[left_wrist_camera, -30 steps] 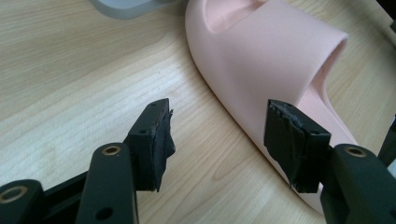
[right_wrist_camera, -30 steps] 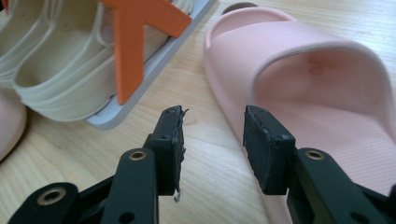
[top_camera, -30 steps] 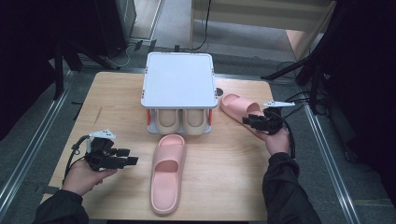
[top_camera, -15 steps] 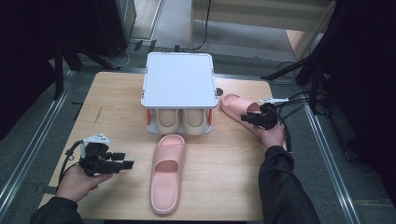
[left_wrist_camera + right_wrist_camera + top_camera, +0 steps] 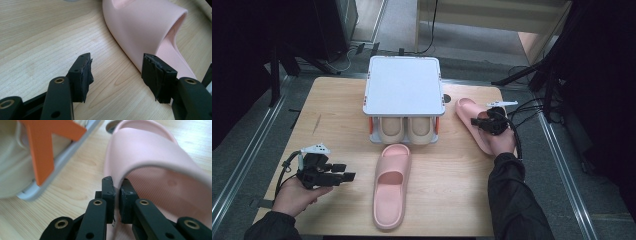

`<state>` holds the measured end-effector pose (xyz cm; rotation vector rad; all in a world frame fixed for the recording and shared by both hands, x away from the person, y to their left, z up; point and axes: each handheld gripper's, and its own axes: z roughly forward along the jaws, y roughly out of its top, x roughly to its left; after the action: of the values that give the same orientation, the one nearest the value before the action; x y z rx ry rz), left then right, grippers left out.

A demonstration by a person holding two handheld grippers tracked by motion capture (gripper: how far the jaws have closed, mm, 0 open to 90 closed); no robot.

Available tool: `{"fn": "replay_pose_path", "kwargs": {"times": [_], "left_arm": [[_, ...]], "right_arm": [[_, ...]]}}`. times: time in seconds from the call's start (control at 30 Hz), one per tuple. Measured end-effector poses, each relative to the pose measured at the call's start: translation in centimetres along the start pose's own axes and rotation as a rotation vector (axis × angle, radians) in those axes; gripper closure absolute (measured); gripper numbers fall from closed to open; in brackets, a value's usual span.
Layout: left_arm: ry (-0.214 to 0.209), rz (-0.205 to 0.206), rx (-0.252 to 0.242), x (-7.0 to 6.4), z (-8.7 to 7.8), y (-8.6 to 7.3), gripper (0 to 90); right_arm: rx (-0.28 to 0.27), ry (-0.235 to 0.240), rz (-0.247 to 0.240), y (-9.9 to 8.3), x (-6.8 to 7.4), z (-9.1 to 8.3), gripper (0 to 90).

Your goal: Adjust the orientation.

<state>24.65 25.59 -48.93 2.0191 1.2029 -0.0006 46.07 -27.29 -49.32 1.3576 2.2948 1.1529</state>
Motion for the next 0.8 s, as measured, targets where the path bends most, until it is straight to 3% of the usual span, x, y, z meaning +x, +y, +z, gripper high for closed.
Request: {"fn": "replay_pose_path", "kwargs": {"times": [0.07,0.13,0.43,0.8], "left_arm": [[0.000,0.000,-0.002,0.0,0.0,0.1,41.5],[-0.005,-0.001,-0.003,0.0,0.1,0.2,41.7],[-0.020,0.021,-0.001,-0.1,0.7,1.0,41.6],[-0.051,0.053,0.012,-0.4,1.8,2.5,41.6]], "right_arm": [[-0.008,0.021,0.045,0.3,-0.1,-0.4,85.3],[-0.008,0.024,0.060,0.4,0.0,-0.7,85.3],[-0.033,0.034,0.061,0.7,1.8,-3.0,85.3],[-0.039,0.054,0.054,-0.6,4.6,-5.9,85.3]]}}
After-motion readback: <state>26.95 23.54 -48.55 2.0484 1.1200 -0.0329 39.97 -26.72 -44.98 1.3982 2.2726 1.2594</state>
